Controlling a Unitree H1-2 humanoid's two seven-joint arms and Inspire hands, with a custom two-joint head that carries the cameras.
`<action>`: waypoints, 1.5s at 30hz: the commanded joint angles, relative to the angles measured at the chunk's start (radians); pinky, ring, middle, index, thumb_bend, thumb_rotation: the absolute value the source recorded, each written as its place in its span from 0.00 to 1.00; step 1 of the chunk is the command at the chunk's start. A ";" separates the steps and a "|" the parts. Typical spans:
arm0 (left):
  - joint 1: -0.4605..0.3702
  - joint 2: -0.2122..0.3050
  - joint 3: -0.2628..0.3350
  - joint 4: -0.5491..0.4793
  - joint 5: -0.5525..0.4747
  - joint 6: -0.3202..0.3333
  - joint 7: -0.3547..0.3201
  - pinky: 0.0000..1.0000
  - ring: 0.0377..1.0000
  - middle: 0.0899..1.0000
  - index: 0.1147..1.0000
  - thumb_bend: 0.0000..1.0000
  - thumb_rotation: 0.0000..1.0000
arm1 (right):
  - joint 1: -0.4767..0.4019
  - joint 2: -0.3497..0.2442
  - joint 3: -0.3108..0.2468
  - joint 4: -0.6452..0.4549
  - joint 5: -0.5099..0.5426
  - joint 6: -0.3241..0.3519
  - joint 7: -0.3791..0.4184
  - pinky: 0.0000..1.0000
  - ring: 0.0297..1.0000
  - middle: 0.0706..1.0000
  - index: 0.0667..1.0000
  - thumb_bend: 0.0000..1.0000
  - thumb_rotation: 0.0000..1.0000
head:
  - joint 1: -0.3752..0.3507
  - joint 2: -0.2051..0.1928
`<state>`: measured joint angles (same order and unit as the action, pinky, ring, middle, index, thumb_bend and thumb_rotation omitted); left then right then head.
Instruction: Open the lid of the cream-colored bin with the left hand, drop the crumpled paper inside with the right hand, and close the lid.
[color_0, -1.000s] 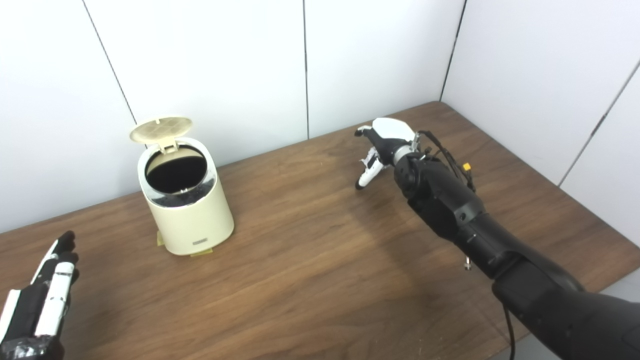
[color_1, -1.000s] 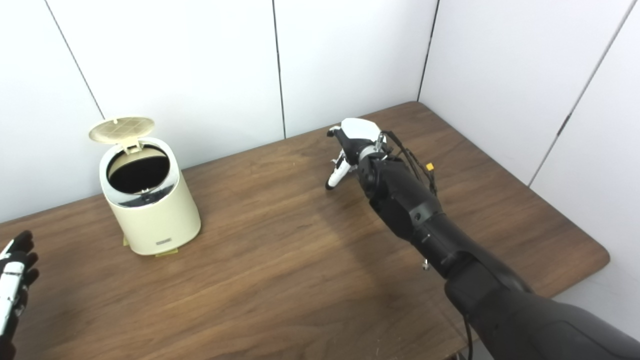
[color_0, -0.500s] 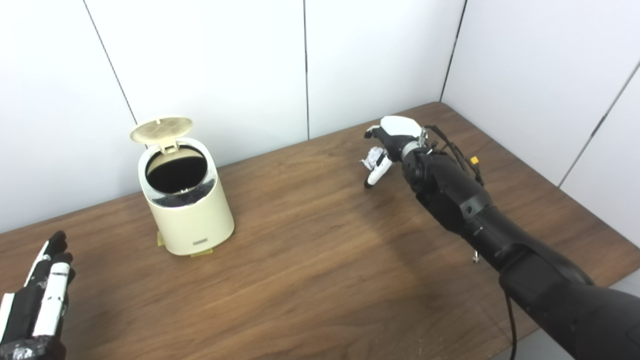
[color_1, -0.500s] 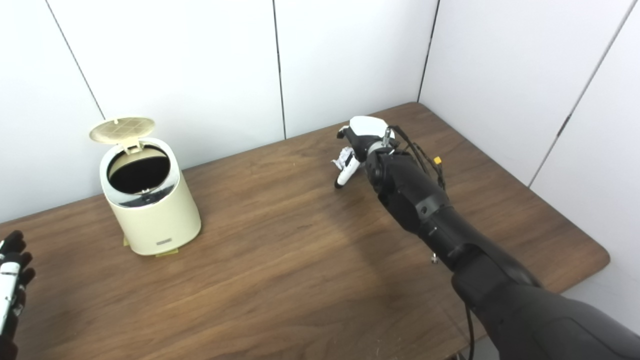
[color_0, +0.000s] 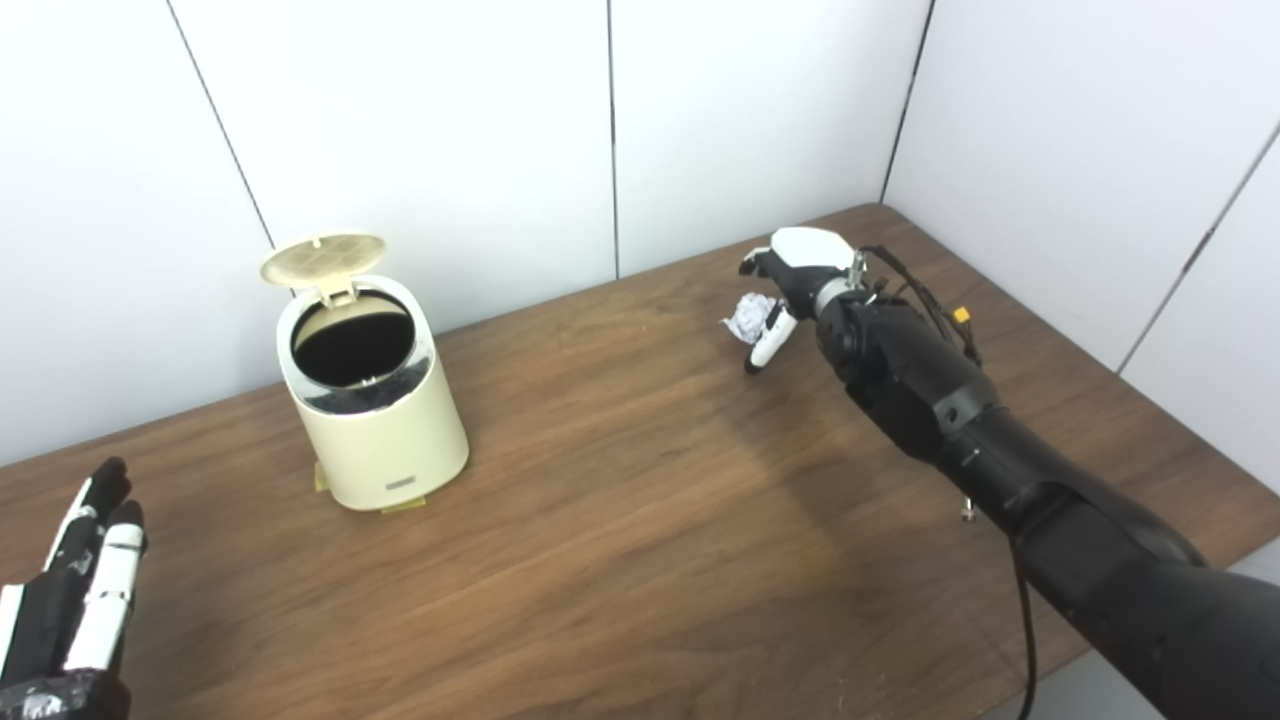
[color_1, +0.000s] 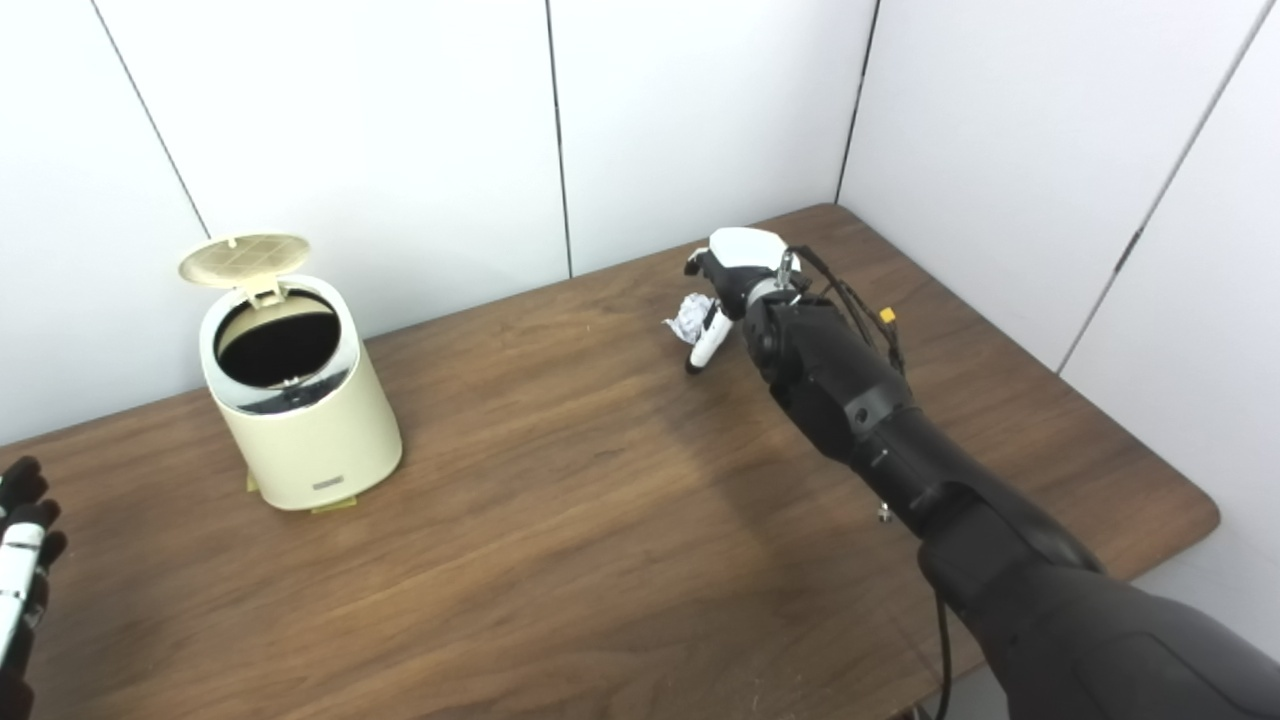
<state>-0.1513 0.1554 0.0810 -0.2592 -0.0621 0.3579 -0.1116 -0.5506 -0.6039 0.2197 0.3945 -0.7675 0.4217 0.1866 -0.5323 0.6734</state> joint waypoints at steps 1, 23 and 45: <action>-0.041 0.004 0.001 -0.054 0.007 -0.021 0.014 1.00 1.00 0.98 1.00 0.16 0.65 | -0.019 -0.041 -0.005 -0.001 -0.011 -0.025 -0.045 0.79 0.79 0.79 0.76 0.85 0.12 | -0.001 0.001; -0.033 0.005 0.011 -0.070 0.007 -0.034 0.010 1.00 1.00 1.00 1.00 0.14 0.65 | 0.015 0.028 0.025 0.150 -0.006 -0.176 -0.369 0.33 0.38 0.48 0.45 0.50 0.00 | 0.032 0.002; -0.034 0.006 -0.007 -0.015 -0.018 -0.092 -0.025 1.00 1.00 1.00 1.00 0.14 0.68 | 0.035 0.032 0.033 -0.135 -0.037 -0.182 -0.345 0.34 0.37 0.48 0.47 0.50 0.00 | 0.139 0.010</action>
<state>-0.1517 0.1552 0.0761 -0.2736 -0.0618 0.3192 -0.1277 -0.4721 -0.5596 0.2739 0.3181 -0.7792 0.2353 -0.1405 -0.3990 0.6826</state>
